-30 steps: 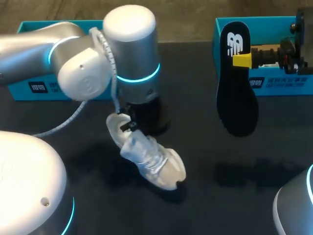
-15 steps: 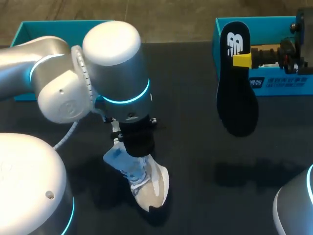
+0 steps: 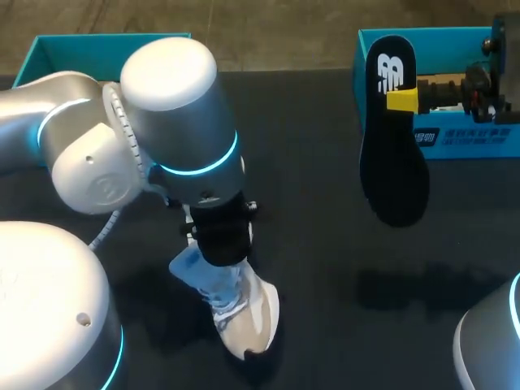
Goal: Take the shoe out of the shoebox, open the shoe tongue, remove and reinsert the insole, then place the shoe into the shoebox
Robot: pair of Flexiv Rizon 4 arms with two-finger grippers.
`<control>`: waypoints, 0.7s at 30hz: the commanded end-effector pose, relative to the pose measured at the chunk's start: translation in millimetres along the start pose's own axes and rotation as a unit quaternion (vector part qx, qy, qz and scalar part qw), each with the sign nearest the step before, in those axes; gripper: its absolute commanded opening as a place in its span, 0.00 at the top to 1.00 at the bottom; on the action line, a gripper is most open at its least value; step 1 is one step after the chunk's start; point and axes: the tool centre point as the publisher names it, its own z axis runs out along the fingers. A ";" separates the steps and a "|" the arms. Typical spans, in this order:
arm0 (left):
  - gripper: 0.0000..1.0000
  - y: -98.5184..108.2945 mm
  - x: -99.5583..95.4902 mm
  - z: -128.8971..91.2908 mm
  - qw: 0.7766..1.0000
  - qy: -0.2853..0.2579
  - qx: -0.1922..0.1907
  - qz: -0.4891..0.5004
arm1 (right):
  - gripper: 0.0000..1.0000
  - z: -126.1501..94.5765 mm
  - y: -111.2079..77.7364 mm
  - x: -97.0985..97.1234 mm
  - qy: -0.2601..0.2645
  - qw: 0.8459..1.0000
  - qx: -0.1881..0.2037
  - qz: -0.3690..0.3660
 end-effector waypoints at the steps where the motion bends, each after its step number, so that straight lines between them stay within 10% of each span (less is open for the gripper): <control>1: 1.00 -12.3 -11.7 6.5 0.999 0.017 -0.001 0.036 | 1.00 1.9 0.6 -0.8 0.000 1.000 0.001 0.001; 21: 1.00 -48.7 -38.9 30.0 0.996 0.037 -0.015 0.079 | 1.00 1.9 0.6 -0.8 0.000 1.000 0.001 0.001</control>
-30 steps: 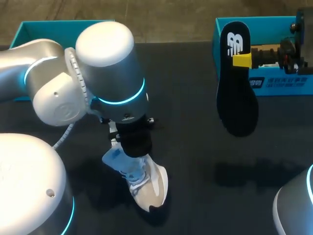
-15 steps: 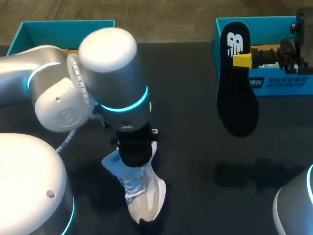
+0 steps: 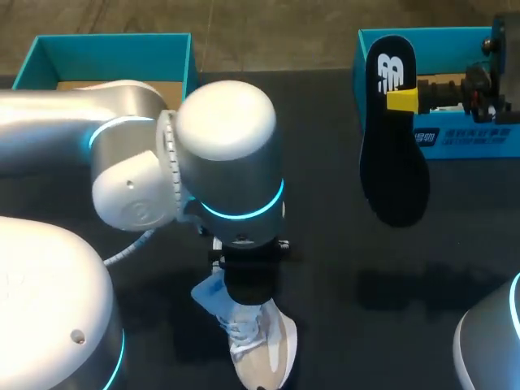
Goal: Take the shoe out of the shoebox, open the shoe tongue, remove and reinsert the insole, then place the shoe into the shoebox
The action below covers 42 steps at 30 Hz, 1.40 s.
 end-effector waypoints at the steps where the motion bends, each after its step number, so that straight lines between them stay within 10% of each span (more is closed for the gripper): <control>1: 1.00 -2.0 -8.3 6.3 1.000 0.007 -0.008 0.012 | 1.00 1.9 0.6 -0.8 0.000 1.000 0.001 0.001; 40: 1.00 11.5 -36.4 43.4 0.998 -0.034 0.013 0.058 | 1.00 1.9 0.6 -0.8 0.000 1.000 0.001 0.001; 42: 0.81 12.4 -37.6 42.4 0.997 -0.040 0.013 0.060 | 1.00 1.9 0.6 -0.8 0.000 1.000 0.001 0.001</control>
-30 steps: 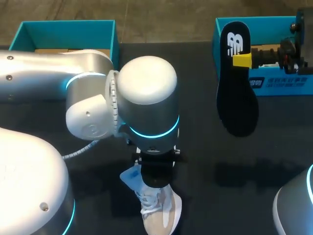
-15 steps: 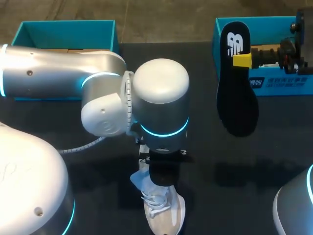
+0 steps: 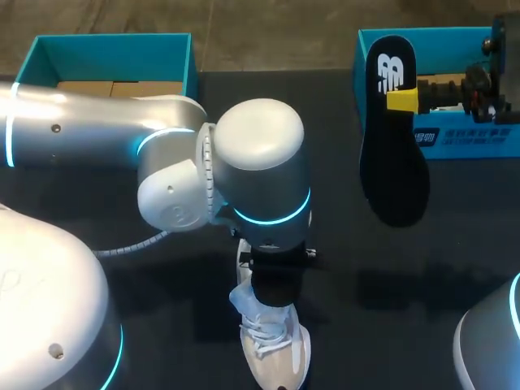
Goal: Take the shoe out of the shoebox, open the shoe tongue, remove and reinsert the insole, then place the shoe into the shoebox
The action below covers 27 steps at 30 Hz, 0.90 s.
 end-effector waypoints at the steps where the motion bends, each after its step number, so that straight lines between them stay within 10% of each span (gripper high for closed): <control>1: 0.71 0.4 4.4 -2.9 1.000 -0.013 -0.003 0.002 | 1.00 1.9 0.6 -0.8 0.000 1.000 0.001 0.001; 14: 0.50 7.1 -0.9 -26.6 0.997 -0.069 -0.018 -0.008 | 1.00 1.9 0.6 -0.8 0.000 1.000 0.001 0.001; 21: 0.00 16.5 2.8 -49.1 0.992 -0.117 -0.035 -0.037 | 1.00 1.9 0.6 -0.8 0.000 1.000 0.001 0.001; 27: 0.00 26.3 13.5 -75.1 0.980 -0.184 -0.037 -0.065 | 1.00 1.9 0.6 -0.8 0.000 1.000 0.001 0.001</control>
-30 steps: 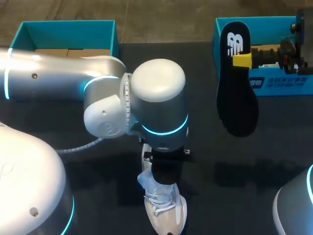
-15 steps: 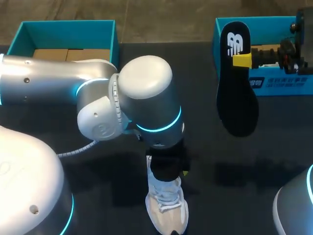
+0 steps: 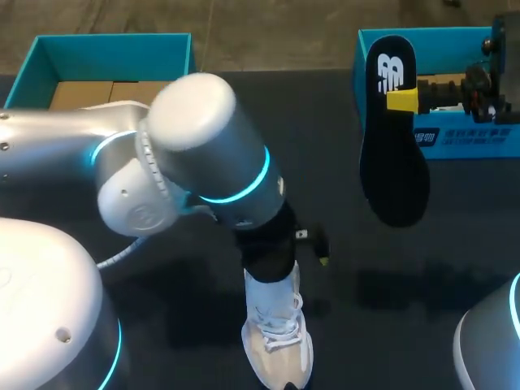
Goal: Take the shoe out of the shoebox, open the shoe tongue, remove and reinsert the insole, then place the shoe into the shoebox
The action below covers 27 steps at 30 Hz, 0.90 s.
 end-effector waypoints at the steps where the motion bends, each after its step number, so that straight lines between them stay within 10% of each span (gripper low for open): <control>1: 0.00 4.8 21.0 -31.6 0.997 -0.077 0.005 -0.010 | 1.00 1.9 0.6 -0.9 0.000 1.000 0.001 0.001; 16: 0.00 14.9 35.3 -97.4 0.970 -0.239 0.032 -0.029 | 1.00 1.9 0.6 -0.9 0.000 1.000 0.001 0.001; 27: 0.00 14.9 35.3 -97.4 0.970 -0.239 0.032 -0.029 | 1.00 1.9 0.6 -0.9 0.000 1.000 0.001 0.001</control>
